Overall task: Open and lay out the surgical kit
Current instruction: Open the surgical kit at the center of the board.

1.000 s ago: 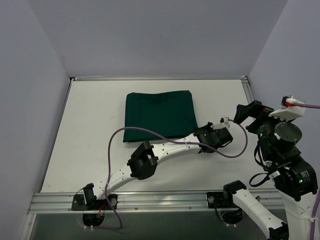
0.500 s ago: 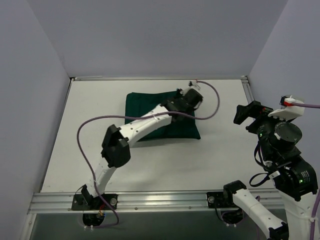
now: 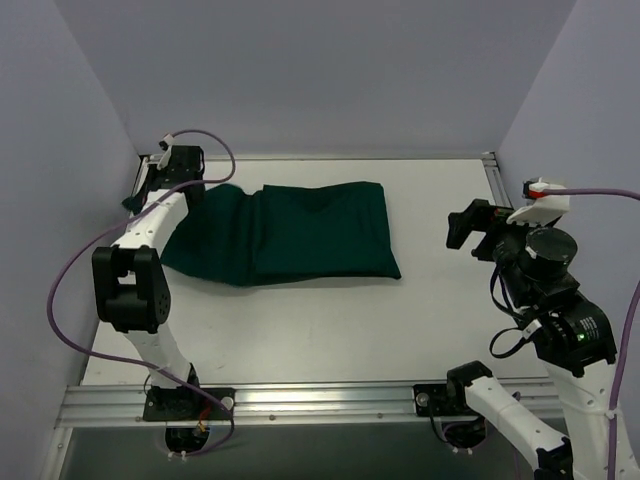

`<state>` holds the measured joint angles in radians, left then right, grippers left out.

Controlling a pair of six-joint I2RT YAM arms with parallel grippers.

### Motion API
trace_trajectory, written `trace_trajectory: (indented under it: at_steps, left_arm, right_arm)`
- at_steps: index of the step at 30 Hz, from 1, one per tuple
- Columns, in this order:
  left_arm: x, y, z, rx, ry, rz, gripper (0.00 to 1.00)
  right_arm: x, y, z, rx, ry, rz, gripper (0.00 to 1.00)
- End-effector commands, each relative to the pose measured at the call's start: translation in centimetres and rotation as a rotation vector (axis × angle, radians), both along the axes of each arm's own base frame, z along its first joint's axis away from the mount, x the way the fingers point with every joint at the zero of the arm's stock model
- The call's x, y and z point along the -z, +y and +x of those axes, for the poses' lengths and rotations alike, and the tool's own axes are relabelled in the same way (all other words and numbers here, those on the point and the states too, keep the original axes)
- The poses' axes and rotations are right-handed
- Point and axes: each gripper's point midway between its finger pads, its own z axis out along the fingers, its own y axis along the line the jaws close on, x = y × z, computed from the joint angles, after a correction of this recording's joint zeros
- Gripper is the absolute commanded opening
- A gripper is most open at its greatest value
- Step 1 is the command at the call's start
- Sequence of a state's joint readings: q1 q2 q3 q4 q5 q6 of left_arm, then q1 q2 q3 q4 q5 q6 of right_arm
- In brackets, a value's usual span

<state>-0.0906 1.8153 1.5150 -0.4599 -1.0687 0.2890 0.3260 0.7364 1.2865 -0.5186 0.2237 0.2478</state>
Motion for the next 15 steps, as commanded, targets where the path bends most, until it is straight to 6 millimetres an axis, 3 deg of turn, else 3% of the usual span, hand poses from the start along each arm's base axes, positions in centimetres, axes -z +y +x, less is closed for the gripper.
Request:
trace_trajectory:
  at_steps: [1, 5, 10, 15]
  left_arm:
    - [0.7, 1.6, 0.2, -0.067, -0.055, 0.042, 0.03]
    - [5.2, 3.8, -0.1, -0.15, 0.008, 0.008, 0.04]
    - [6.2, 5.6, -0.4, -0.18, 0.013, -0.03, 0.08]
    - [5.6, 5.3, -0.2, -0.172, -0.028, -0.071, 0.08]
  right_arm:
    - [1.0, 1.9, 1.4, -0.095, 0.02, -0.019, 1.0]
    - [3.2, 3.5, 2.2, -0.168, 0.094, -0.029, 1.0]
    - [4.8, 4.3, 2.3, -0.212, 0.136, -0.041, 1.0]
    - [6.1, 4.9, 2.5, -0.247, 0.176, -0.048, 1.0]
